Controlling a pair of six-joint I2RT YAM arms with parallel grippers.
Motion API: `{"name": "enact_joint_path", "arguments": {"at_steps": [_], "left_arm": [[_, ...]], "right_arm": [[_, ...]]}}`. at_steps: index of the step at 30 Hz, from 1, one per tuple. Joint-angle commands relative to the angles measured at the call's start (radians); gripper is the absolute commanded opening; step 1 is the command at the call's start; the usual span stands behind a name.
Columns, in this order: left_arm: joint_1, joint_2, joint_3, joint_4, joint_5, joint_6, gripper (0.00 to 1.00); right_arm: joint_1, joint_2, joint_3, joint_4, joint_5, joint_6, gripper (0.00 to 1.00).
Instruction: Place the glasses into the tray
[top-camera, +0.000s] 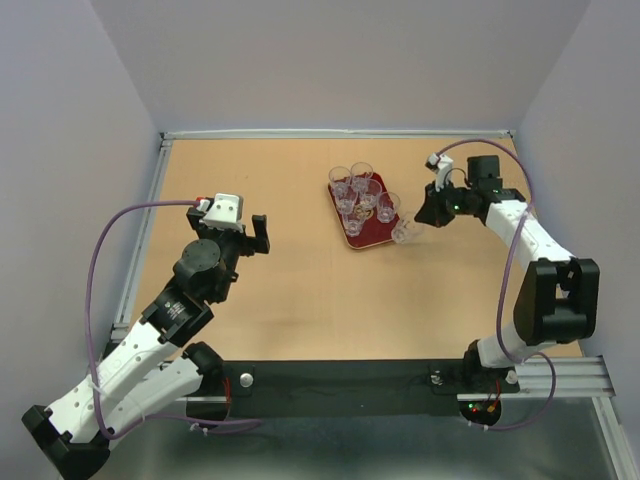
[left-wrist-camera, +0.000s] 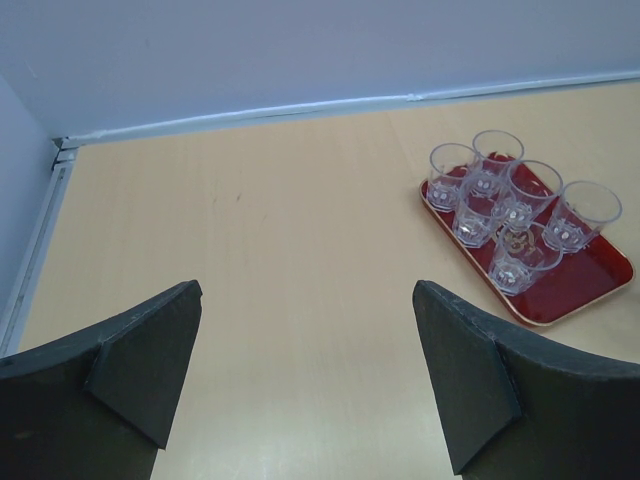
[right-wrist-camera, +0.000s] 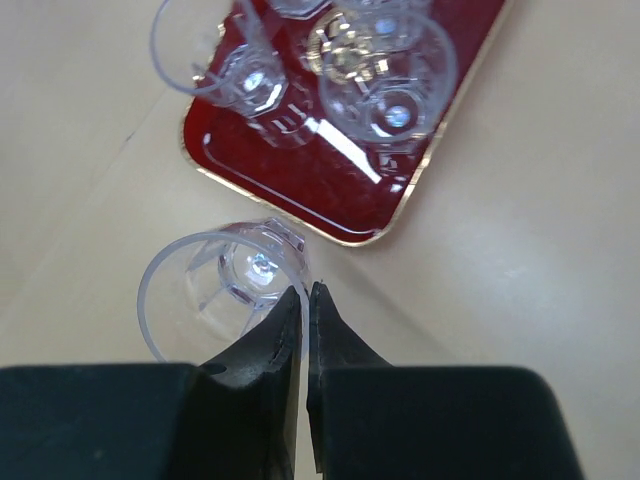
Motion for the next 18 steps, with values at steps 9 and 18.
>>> {"name": "enact_joint_path", "arguments": {"at_steps": [9, 18], "left_arm": [[0.006, 0.002, -0.007, 0.052, -0.023, 0.013, 0.98], [0.011, 0.01, -0.008, 0.051, -0.023, 0.015, 0.98]], "right_arm": [[0.165, -0.001, -0.021, 0.214, 0.127, 0.171, 0.01], [0.235, 0.091, 0.027, 0.25, 0.297, 0.23, 0.01]]}}
